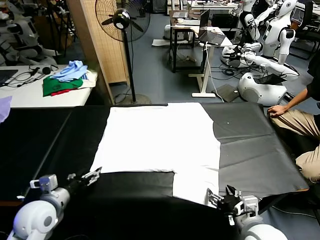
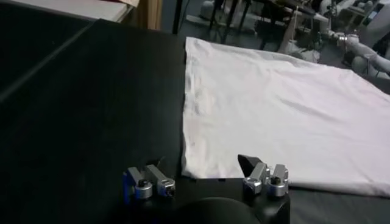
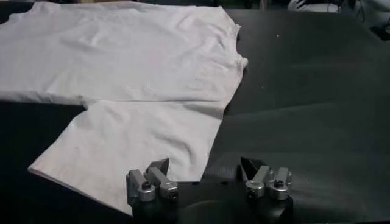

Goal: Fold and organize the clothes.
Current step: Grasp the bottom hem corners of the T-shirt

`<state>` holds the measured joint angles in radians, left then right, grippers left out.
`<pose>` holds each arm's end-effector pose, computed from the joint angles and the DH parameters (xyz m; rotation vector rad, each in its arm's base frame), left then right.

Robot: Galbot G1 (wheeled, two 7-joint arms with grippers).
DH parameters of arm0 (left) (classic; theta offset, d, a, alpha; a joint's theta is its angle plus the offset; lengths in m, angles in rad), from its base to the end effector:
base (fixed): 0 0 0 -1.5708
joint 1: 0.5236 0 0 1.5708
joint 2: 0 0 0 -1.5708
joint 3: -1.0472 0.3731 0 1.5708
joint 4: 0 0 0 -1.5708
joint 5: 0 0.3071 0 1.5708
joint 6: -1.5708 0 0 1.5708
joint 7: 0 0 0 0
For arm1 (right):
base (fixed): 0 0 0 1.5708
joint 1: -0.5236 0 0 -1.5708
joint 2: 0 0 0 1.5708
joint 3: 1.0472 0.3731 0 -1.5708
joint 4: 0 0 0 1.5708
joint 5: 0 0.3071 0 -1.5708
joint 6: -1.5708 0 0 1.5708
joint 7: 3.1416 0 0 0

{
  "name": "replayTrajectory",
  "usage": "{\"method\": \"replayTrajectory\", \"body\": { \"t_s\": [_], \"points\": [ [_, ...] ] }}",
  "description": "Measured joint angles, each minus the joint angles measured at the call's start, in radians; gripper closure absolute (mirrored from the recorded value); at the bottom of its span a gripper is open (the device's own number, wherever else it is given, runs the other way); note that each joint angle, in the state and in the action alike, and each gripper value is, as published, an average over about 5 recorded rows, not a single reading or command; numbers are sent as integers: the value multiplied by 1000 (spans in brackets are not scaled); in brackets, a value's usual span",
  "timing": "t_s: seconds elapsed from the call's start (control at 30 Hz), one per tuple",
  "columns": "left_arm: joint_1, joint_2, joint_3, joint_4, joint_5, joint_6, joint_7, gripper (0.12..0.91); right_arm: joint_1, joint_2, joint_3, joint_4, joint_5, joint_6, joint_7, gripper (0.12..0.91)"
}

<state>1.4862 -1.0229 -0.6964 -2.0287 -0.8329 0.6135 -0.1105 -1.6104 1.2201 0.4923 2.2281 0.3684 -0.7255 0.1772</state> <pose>0.1700 0.1641 -0.2764 -0.0980 -2.5334 0.2533 0.1111 -0.0566 -0.2792 0.1173 -2.4652 0.0687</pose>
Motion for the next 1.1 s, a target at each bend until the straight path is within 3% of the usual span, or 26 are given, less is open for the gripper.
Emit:
{"method": "replayTrajectory", "body": {
  "t_s": [0.1,0.23,0.43,0.53,0.6,0.67,0.9,1.1],
  "points": [
    [-2,-4,2,11,10,0,4,233,3,3,-5,-2,0,0,0,272],
    [-4,-9,6,27,26,-1,12,300,7,9,-10,-7,0,0,2,458],
    [-10,-13,13,49,50,-9,14,586,-3,20,-9,-5,1,2,13,783],
    [-8,-17,14,53,51,-11,18,754,-11,22,-5,4,1,4,21,883],
    [-1,-17,14,47,50,-15,25,852,-17,24,-1,13,1,2,31,896],
    [5,-17,14,36,45,-18,31,898,-25,26,5,26,2,-4,48,897],
    [29,-16,4,-26,35,-21,26,904,-84,36,29,121,-10,-12,102,897],
    [113,-12,-43,-121,1,-28,-8,904,-133,34,62,191,-10,-12,92,897]
  ]
}}
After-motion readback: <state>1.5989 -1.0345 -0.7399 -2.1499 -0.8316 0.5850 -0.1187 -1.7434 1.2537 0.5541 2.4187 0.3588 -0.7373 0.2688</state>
